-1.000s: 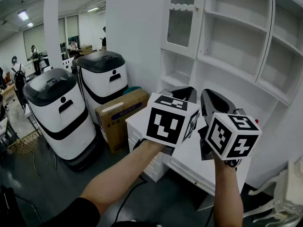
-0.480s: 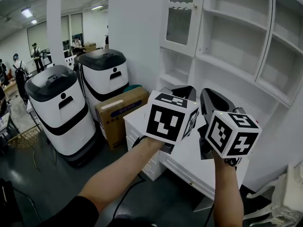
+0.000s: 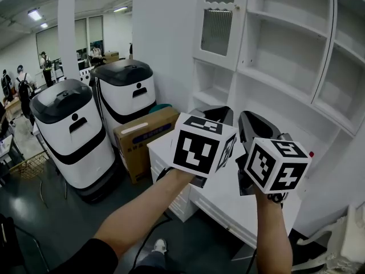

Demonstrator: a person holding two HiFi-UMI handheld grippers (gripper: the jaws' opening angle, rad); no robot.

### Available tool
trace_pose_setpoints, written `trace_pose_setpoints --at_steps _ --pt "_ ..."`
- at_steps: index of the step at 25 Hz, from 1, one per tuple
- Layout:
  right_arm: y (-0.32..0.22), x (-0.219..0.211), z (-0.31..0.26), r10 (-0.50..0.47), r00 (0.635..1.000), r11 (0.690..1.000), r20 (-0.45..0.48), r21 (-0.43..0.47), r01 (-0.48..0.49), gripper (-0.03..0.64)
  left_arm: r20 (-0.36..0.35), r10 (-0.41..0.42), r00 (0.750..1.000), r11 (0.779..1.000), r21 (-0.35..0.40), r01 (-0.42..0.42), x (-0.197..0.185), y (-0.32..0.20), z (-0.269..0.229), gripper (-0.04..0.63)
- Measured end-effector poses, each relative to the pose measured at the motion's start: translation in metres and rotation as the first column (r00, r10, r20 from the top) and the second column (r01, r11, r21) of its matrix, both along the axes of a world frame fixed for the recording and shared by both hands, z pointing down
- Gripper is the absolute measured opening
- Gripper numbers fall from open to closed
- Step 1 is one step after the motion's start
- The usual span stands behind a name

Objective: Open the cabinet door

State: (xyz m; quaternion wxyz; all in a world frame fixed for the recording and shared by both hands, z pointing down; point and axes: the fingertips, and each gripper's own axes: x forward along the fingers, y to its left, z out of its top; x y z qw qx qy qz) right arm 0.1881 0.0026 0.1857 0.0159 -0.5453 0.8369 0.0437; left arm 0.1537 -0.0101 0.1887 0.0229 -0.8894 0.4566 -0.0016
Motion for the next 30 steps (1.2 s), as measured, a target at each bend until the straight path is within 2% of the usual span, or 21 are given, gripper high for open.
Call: trace_pose_setpoints --at_steps 18,30 --pt "-0.125 -0.015 0.004 0.059 0.998 0.998 0.014 -0.013 -0.059 0.021 0.001 0.060 0.998 0.998 -0.016 -0.060 -0.017 -0.128 0.005 0.012" --pt "-0.181 -0.040 -0.008 0.152 0.988 0.988 0.003 -0.006 -0.152 0.021 -0.003 0.158 0.988 0.988 0.002 -0.158 -0.039 -0.186 -0.010 0.012"
